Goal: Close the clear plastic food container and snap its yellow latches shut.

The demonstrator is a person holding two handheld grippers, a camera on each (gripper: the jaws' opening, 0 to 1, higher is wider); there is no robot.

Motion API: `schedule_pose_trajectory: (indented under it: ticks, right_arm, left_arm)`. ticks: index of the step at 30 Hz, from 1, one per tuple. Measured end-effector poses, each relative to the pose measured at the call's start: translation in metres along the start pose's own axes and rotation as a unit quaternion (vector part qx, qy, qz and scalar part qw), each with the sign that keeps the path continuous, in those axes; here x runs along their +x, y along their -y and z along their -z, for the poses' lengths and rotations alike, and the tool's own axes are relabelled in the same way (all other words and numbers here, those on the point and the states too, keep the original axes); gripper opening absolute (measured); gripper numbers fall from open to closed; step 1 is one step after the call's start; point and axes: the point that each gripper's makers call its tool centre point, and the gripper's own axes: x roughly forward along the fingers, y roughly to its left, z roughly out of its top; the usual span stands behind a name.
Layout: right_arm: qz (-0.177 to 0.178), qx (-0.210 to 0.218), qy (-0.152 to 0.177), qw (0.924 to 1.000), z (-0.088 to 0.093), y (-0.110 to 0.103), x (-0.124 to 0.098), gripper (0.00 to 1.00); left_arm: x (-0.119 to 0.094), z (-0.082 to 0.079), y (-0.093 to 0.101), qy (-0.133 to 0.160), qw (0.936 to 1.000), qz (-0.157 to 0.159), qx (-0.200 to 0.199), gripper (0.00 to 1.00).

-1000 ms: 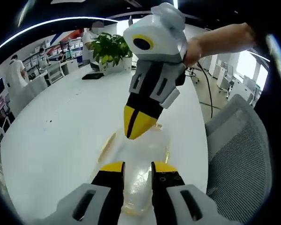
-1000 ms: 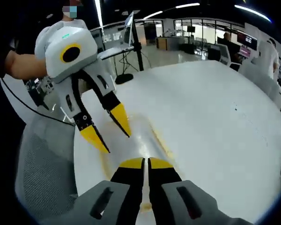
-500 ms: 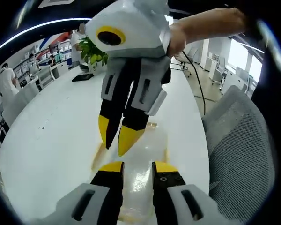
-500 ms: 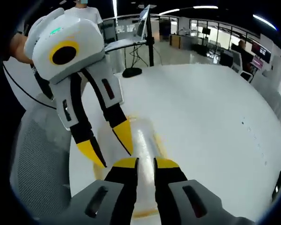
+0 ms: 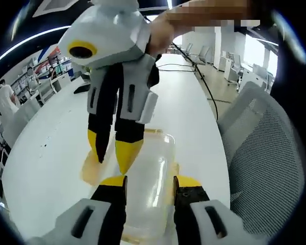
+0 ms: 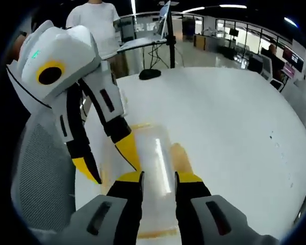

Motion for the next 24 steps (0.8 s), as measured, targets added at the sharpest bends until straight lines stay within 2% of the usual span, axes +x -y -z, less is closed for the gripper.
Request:
schedule_pose_trajectory:
  ticks: [6,15,17,24]
  right_arm:
    - [-0.016,0.001,0.002,0.9999,-0.003,-0.001,0.002,0.20]
    - [-0.018,-0.009,0.009,0.9998,-0.012,0.003,0.004,0.28]
    - [-0.015,-0.013,0.006,0.9998,-0.012,0.005,0.005,0.33]
    - [-0.024,-0.012,-0.017,0.9995,-0.003,0.007,0.010,0.32]
  left_arm:
    - [0.002,0.005,0.006,-0.014,0.9993,-0.001,0.034,0.34]
    - [0.003,0.005,0.008,-0.008,0.9988,-0.009,0.047,0.38]
    - [0.004,0.004,0.008,-0.007,0.9988,-0.010,0.048,0.37]
    - [0.004,0.004,0.004,-0.004,0.9984,-0.013,0.055,0.34]
